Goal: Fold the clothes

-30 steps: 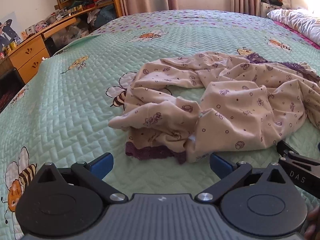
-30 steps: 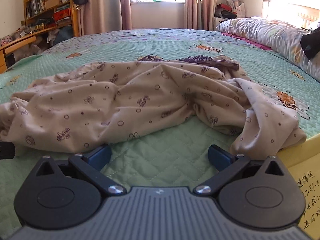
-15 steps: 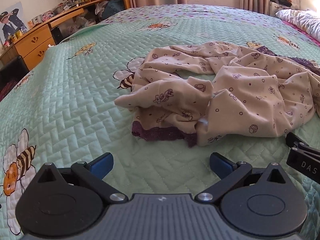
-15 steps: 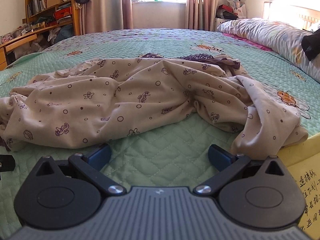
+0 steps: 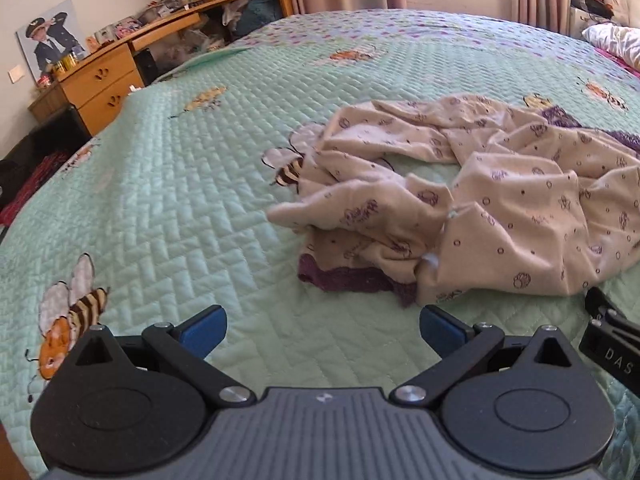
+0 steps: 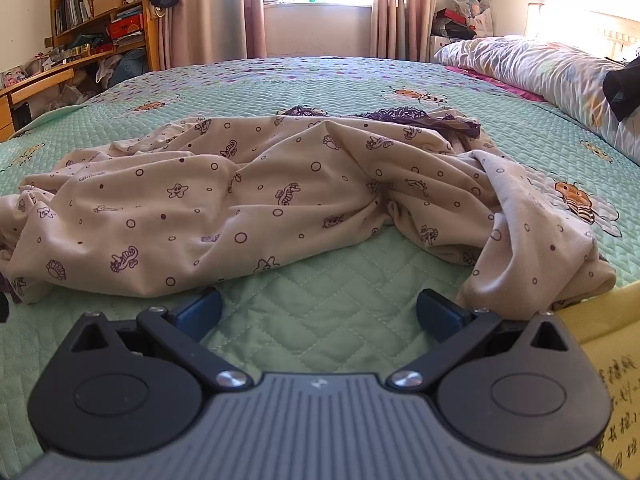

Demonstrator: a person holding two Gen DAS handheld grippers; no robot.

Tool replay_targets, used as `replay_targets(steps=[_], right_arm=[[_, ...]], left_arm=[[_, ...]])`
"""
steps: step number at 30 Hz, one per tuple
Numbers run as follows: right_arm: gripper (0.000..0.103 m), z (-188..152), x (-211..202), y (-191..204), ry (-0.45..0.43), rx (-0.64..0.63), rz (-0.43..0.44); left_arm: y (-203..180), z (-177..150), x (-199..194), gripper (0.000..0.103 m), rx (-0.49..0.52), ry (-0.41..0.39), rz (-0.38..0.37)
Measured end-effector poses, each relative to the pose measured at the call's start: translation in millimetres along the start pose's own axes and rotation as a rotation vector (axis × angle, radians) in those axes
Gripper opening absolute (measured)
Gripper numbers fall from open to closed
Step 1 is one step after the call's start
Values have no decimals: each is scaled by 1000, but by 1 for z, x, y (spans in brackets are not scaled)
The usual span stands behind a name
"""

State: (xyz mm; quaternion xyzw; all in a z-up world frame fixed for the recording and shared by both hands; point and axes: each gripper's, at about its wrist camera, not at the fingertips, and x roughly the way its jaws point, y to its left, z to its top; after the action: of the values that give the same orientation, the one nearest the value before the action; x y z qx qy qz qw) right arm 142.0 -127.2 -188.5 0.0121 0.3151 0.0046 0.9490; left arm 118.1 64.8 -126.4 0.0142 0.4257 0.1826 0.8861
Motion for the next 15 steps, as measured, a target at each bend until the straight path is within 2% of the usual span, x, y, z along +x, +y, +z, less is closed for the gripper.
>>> replay_targets(steps=[15], right_arm=[[103, 0, 0, 0, -2, 1, 0]], left_arm=[[29, 3, -42, 102, -81, -65, 35]])
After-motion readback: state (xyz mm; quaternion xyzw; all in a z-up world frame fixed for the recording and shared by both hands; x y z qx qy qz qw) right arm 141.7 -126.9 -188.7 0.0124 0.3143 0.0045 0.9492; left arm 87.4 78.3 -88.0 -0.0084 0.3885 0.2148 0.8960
